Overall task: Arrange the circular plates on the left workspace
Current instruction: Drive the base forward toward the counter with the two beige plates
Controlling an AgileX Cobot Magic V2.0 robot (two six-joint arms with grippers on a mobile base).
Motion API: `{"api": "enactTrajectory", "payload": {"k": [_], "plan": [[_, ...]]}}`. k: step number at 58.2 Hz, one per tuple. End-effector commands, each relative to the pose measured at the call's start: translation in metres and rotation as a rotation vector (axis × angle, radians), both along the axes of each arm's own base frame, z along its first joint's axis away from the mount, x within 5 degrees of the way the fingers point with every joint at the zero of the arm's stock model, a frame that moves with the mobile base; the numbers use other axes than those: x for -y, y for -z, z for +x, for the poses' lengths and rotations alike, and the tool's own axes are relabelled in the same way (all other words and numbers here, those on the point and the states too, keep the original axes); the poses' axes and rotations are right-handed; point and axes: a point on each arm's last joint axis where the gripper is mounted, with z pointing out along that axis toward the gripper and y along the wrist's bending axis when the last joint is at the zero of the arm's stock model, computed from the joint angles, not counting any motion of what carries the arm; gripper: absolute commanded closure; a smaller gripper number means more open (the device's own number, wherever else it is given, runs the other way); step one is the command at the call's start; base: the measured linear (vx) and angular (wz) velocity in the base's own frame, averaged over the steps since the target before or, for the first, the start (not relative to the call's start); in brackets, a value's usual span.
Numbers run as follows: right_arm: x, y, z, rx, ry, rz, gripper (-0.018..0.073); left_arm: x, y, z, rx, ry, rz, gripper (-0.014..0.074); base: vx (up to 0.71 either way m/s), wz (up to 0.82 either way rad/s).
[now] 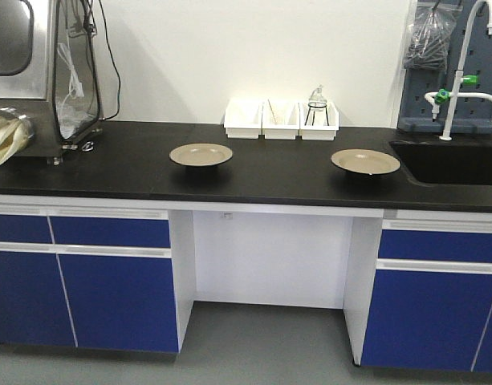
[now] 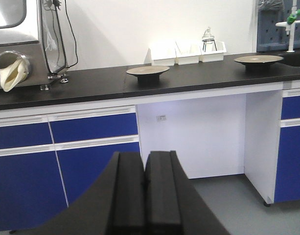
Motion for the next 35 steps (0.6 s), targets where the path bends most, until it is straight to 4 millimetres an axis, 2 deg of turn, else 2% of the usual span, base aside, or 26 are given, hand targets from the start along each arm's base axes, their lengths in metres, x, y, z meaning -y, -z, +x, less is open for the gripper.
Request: {"api": "enactTrajectory", "payload": {"k": [1,35], "plan": [[0.0003,-0.0066,-0.0006,0.092,0.005,-0.015,0.0564,-0.0013,-0.0041,-0.0008,0.08,-0.01,-0.02,0.0594,0.43,-0.02],[0.0003,-0.0066,-0.0006,0.092,0.005,-0.015,0.0564,-0.0013,-0.0041,-0.0008,0.08,-0.01,-0.02,0.0594,0.48,-0.11]]}}
